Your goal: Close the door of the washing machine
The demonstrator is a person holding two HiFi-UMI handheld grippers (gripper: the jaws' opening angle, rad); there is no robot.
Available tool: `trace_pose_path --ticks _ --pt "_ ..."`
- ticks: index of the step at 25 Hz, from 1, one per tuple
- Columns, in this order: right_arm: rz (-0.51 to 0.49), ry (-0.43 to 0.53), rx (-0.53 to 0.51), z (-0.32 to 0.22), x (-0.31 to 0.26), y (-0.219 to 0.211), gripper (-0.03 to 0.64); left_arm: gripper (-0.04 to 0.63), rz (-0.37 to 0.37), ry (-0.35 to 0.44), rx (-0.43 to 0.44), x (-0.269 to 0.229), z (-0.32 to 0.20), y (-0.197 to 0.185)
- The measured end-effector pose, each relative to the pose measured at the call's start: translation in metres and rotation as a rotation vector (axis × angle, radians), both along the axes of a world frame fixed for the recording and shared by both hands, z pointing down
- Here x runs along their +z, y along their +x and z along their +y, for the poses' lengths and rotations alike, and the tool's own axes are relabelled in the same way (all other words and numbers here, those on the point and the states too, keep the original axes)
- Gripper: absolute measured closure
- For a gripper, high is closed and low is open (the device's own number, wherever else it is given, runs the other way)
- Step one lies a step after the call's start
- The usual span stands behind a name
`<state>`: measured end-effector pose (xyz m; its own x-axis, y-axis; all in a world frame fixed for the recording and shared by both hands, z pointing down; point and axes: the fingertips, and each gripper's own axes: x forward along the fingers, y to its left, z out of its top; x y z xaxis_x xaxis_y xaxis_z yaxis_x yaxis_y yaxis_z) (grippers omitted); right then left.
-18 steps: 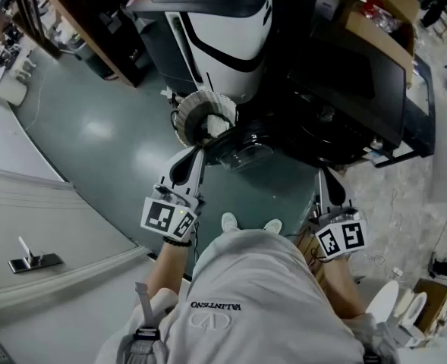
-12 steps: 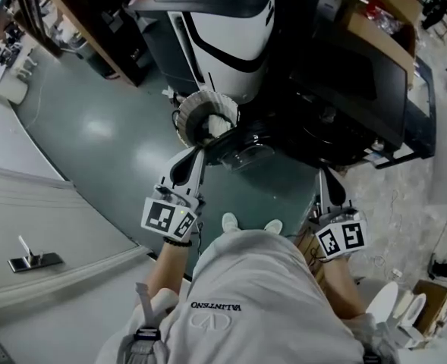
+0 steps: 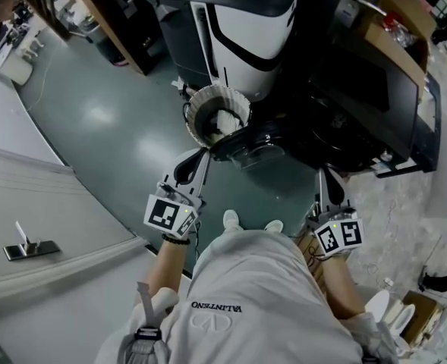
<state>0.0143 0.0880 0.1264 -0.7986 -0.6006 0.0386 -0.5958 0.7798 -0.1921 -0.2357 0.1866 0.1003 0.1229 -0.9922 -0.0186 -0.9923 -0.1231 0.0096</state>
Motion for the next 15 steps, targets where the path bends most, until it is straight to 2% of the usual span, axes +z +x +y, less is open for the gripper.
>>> trace_pose_path --ticks 7,15 --pt "0.105 -0.002 -0.036 0.011 0.020 -0.054 0.605 0.594 0.078 -0.040 -0.005 0.036 0.024 -0.040" --pt "0.121 -0.055 -0.099 0.020 0.030 -0.121 0.604 0.594 0.113 -0.051 0.010 0.059 0.036 -0.059"
